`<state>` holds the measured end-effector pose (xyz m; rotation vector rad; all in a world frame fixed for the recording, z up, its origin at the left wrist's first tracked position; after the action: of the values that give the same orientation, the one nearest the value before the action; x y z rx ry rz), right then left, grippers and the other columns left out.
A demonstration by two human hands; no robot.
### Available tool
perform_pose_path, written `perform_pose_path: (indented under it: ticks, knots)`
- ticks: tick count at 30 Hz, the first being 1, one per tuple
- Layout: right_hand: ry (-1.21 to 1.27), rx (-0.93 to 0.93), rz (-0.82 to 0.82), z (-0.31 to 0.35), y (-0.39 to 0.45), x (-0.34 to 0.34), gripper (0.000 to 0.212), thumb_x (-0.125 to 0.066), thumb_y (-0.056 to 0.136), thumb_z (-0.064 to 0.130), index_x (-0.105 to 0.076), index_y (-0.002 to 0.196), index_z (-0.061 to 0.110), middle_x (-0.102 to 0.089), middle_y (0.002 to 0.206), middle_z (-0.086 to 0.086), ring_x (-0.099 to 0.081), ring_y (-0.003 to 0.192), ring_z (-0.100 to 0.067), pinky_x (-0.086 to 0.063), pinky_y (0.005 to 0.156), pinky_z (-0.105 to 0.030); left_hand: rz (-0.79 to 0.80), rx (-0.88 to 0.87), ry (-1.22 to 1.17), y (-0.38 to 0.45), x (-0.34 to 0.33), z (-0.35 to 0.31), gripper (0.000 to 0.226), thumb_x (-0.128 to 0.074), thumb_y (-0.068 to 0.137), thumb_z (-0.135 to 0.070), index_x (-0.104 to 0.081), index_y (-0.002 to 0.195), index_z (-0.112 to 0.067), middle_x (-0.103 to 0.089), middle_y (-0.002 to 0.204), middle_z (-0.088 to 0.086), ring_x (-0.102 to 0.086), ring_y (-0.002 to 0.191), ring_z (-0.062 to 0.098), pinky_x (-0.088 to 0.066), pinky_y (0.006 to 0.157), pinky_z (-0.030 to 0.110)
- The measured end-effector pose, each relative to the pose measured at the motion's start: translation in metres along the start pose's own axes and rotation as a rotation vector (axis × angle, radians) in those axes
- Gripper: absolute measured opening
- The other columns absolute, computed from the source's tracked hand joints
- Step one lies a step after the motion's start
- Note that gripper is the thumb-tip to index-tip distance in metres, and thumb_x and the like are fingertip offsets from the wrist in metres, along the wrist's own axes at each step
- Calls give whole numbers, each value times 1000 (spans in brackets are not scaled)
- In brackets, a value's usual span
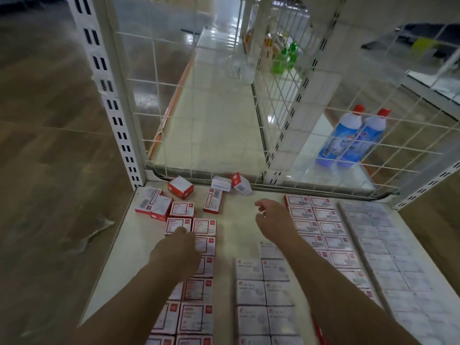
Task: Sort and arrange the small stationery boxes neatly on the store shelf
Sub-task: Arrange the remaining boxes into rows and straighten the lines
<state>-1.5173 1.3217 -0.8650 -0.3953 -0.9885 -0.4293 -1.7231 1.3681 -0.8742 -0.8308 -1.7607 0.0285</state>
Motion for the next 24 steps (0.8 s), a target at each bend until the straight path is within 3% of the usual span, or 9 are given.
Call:
perform_pose_path:
  ticks: [6, 12, 15, 19, 24]
  knots:
    - [-67, 44, 22, 19, 21, -1, 51, -48, 91, 14, -34, 140, 15, -39, 141, -7, -43, 124, -23, -36, 97, -30, -31, 3, 23, -1, -6, -6, 31, -45, 93, -31, -53, 121, -21, -50, 122, -4, -52, 112, 17, -46, 90, 29]
    - [-80, 72, -25, 26, 48, -5, 46, -47, 89, 9, -42, 134, 14, -45, 133, -7, -47, 119, -25, -39, 92, -33, 34, 22, 39, 3, -7, -5, 43, -42, 95, -32, -43, 136, -21, -37, 144, -4, -41, 130, 18, -38, 101, 32]
    - [-85, 109, 5, 27, 61, -9, 48, -50, 88, 10, -42, 135, 14, -46, 133, -8, -46, 121, -25, -37, 96, -33, 49, 48, 12, 7, -7, -5, 40, -41, 96, -33, -46, 133, -20, -42, 140, -4, -46, 124, 18, -41, 97, 30]
    - [-94, 154, 52, 27, 72, -11, 44, -51, 91, 13, -42, 134, 10, -44, 136, -12, -44, 122, -25, -34, 95, -28, 40, 129, -80, 12, -8, 2, 37, -48, 93, -36, -52, 125, -19, -55, 119, -4, -56, 99, 12, -44, 77, 22]
    - [-128, 183, 153, 31, 85, -20, 49, -51, 93, 17, -35, 138, 8, -39, 141, -12, -39, 128, -27, -31, 103, -31, 28, 139, -158, 15, -11, 6, 37, -50, 91, -37, -54, 123, -18, -56, 119, -4, -54, 98, 11, -42, 77, 21]
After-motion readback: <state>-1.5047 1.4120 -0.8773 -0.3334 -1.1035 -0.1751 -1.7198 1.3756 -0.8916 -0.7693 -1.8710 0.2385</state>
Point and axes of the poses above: each hand's wrist, its own y-axis towards the middle knuckle, its own x-axis out of the back of the hand, z = x × y, the point moved 4 cm from there along y, towards the middle knuckle
